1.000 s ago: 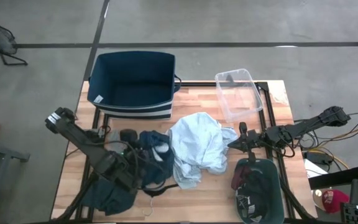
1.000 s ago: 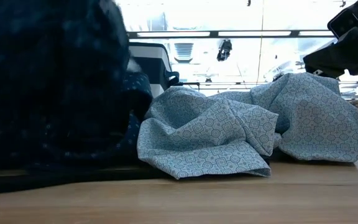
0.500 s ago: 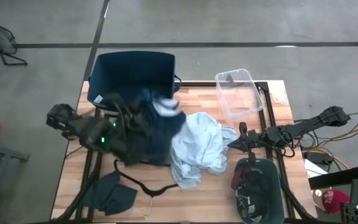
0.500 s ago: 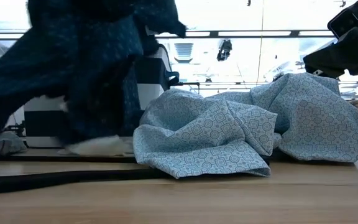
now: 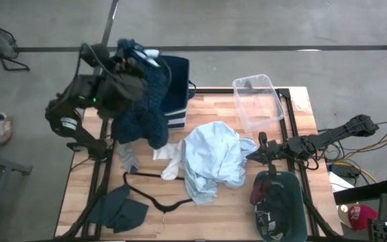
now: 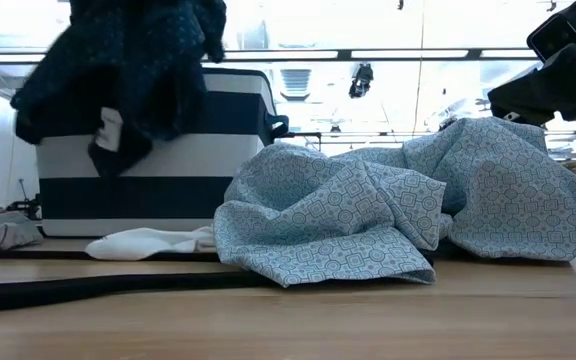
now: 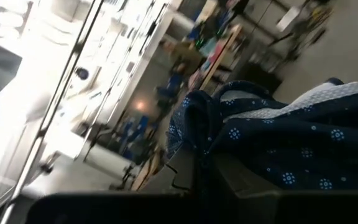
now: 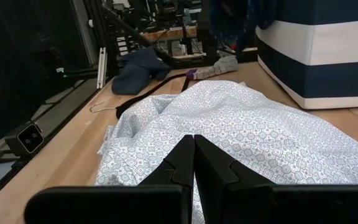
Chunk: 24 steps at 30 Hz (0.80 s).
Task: Pick & Place Cloths
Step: Put the blue shirt into the laundry organizer
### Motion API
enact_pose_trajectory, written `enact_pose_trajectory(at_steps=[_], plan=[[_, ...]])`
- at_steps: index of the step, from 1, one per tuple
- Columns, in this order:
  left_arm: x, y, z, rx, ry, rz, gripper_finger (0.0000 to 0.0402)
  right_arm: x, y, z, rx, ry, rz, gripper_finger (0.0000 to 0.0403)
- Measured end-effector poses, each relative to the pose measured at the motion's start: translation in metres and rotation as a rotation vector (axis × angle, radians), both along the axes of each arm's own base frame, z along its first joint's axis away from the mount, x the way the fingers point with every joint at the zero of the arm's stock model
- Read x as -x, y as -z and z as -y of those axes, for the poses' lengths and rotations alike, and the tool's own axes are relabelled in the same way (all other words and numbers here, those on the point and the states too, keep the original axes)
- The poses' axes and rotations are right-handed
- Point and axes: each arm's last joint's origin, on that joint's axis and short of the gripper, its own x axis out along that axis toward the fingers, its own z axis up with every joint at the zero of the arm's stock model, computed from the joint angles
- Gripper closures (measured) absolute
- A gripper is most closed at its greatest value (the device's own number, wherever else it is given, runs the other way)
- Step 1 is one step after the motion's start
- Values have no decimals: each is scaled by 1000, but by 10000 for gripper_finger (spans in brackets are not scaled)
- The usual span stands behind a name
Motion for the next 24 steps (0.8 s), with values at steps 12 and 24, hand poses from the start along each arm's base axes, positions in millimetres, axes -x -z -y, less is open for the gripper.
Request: enact_pose_trajectory(at_steps=[12, 24], plan=[[2, -21, -61, 80, -12, 121, 374, 0, 0, 0, 0, 0, 0, 394], [-26, 32, -138, 294, 10, 240, 354, 0, 0, 0, 0, 0, 0, 394]])
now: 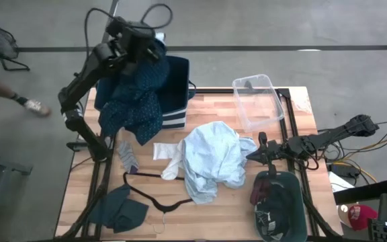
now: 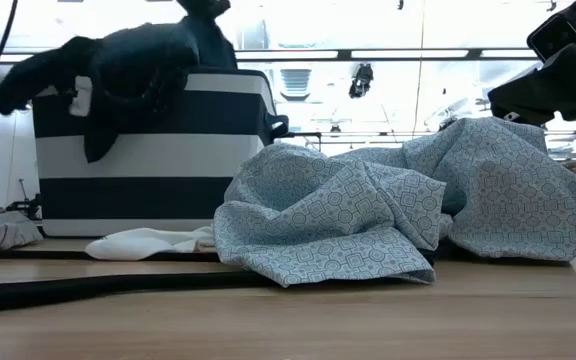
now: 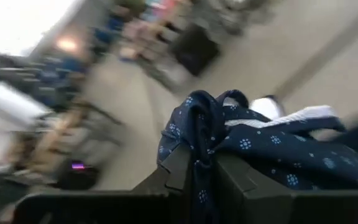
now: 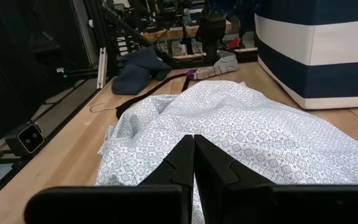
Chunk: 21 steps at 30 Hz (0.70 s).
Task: Pick & Place Cloths
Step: Put the blue shirt into the laundry organizer
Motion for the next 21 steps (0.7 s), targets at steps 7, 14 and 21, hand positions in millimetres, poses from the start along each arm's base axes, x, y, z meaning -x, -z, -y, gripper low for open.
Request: enact_pose_trajectory(at_steps=[7, 14, 21], plan=[[5, 41, 6, 372, 47, 30, 329, 0, 0, 0, 0, 0, 0, 394], [12, 59, 11, 489, -54, -3, 255, 0, 0, 0, 0, 0, 0, 394], [4, 60, 28, 538, 36, -5, 171, 0, 0, 0, 0, 0, 0, 394]])
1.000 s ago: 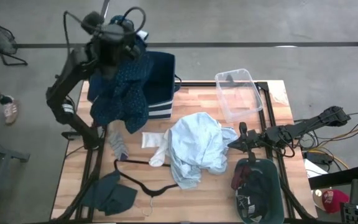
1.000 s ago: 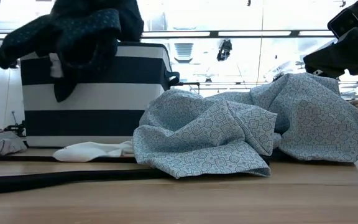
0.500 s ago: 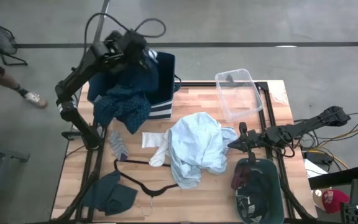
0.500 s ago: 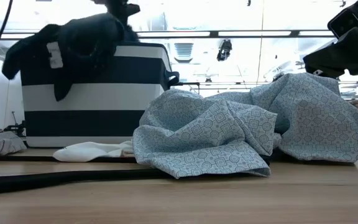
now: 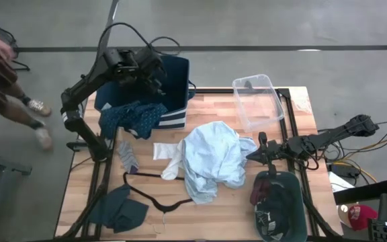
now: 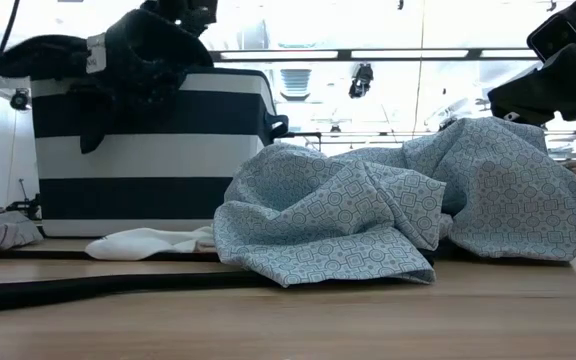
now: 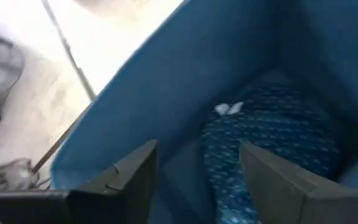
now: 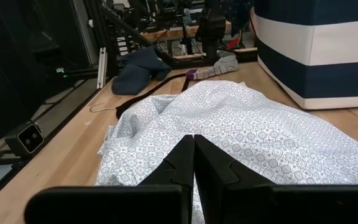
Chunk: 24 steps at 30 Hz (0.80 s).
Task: Pick & Place Cloths
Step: Put the blue shirt into the laundry organizer
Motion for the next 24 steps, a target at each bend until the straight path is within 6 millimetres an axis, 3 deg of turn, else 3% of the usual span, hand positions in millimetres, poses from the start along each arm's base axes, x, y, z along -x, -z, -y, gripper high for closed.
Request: enact_pose_trajectory(at_steps=[7, 12, 16, 24], plan=[[-19, -1, 53, 9, 224, -20, 165, 0, 0, 0, 0, 0, 0, 394], [-35, 16, 97, 30, 347, -50, 165, 0, 0, 0, 0, 0, 0, 394], [-40, 37, 130, 52, 383, -69, 167, 0, 0, 0, 0, 0, 0, 394], [-37, 99, 189, -72, 485, -261, 167, 0, 0, 0, 0, 0, 0, 394]])
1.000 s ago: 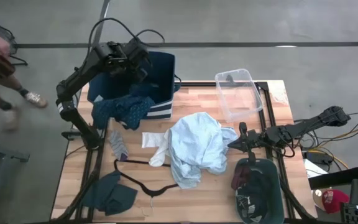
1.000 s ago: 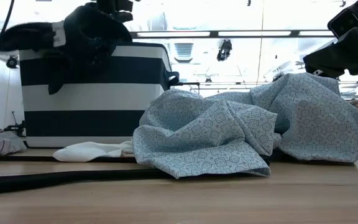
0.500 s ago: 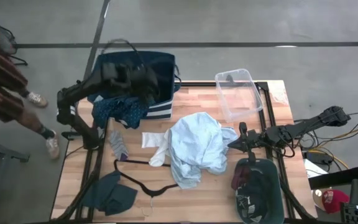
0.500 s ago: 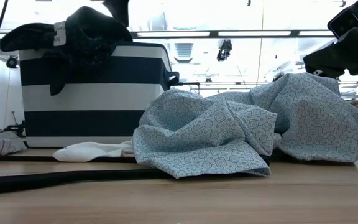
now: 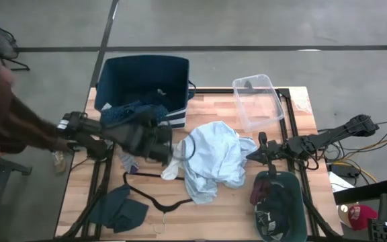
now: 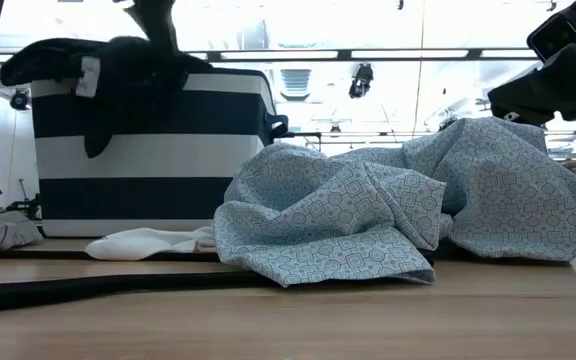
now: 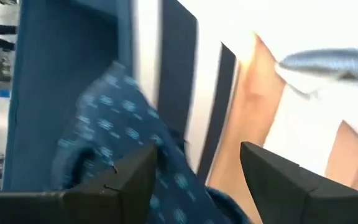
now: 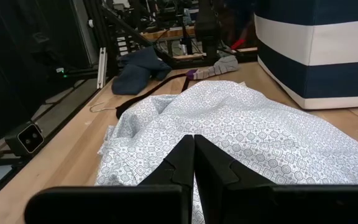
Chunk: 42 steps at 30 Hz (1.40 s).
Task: Pick & Place Cloths
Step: Put the blue shirt into the laundry organizer
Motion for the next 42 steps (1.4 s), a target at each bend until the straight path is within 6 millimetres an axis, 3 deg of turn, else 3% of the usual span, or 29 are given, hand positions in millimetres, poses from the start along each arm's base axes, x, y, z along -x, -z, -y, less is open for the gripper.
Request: enact_pose_trajectory(at_steps=[7, 13, 23, 31, 42], plan=[[17, 45, 34, -53, 41, -67, 168, 0, 0, 0, 0, 0, 0, 394], [34, 81, 54, 8, 31, -113, 168, 0, 0, 0, 0, 0, 0, 394], [50, 127, 24, -137, -61, -255, 180, 0, 0, 0, 0, 0, 0, 394], [47, 126, 0, -235, -106, -292, 206, 0, 0, 0, 0, 0, 1, 394], [30, 80, 1, -271, 43, -244, 252, 0, 0, 0, 0, 0, 0, 394]])
